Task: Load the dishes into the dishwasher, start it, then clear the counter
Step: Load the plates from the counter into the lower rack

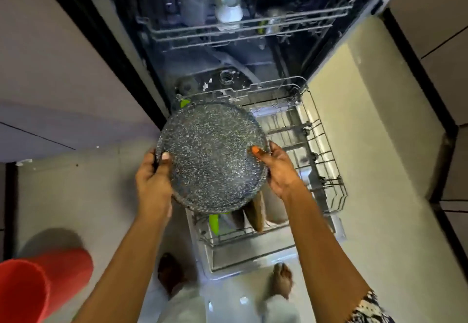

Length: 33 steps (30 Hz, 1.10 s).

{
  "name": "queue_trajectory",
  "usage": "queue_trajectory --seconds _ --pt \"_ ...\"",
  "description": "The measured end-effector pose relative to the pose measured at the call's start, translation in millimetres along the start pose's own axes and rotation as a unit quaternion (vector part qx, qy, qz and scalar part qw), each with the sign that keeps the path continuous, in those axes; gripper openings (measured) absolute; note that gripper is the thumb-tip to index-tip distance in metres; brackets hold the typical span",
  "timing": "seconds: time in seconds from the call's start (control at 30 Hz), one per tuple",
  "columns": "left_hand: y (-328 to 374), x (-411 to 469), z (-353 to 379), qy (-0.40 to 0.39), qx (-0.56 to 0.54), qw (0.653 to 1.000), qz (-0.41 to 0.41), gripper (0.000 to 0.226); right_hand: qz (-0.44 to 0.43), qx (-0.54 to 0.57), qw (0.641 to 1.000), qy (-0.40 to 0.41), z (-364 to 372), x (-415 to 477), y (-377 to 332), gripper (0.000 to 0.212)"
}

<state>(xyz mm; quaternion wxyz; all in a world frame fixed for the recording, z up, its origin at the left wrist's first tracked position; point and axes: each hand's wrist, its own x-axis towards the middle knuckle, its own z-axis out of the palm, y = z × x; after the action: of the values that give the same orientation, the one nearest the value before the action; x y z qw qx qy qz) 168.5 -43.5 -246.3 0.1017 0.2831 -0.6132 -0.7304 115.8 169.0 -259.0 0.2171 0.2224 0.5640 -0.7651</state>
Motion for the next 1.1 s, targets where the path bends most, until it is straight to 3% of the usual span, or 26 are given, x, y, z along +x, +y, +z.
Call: queue_trajectory --seconds 0.1,0.23,0.37,0.43,0.53,0.67,1.1 --pt "-31.8 -44.8 42.9 -0.084 0.089 0.992 -0.016 0.018 -0.061 -0.028 0.997 0.037 -71.9 -31.5 -36.2 0.020" --pt "-88.6 -102.9 76.3 -0.112 0.337 0.935 0.008 0.051 -0.161 -0.102 0.975 0.117 -157.8 -75.2 -75.4 0.014" --pt "-132.4 -127.5 83.0 -0.105 0.443 0.890 -0.016 0.070 -0.195 -0.292 0.906 0.234 -219.0 -84.3 -71.9 0.008" --pt "-144.9 -131.9 86.2 -0.095 0.456 0.885 -0.031 0.076 -0.173 -0.378 0.871 0.260 -233.1 -77.0 -52.6 0.011" --pt "-152.6 -129.9 105.3 -0.092 0.475 0.875 -0.014 0.084 -0.160 -0.439 0.850 0.245 -243.6 -59.9 -21.4 0.018" --pt "-165.6 -123.0 131.0 -0.130 0.484 0.865 0.034 0.069 -0.137 -0.489 0.836 0.206 -238.1 -38.1 2.0 0.025" --pt "-167.9 -128.6 140.6 -0.095 0.452 0.885 -0.056 0.073 -0.111 -0.577 0.799 0.129 -219.8 -8.9 11.9 0.027"
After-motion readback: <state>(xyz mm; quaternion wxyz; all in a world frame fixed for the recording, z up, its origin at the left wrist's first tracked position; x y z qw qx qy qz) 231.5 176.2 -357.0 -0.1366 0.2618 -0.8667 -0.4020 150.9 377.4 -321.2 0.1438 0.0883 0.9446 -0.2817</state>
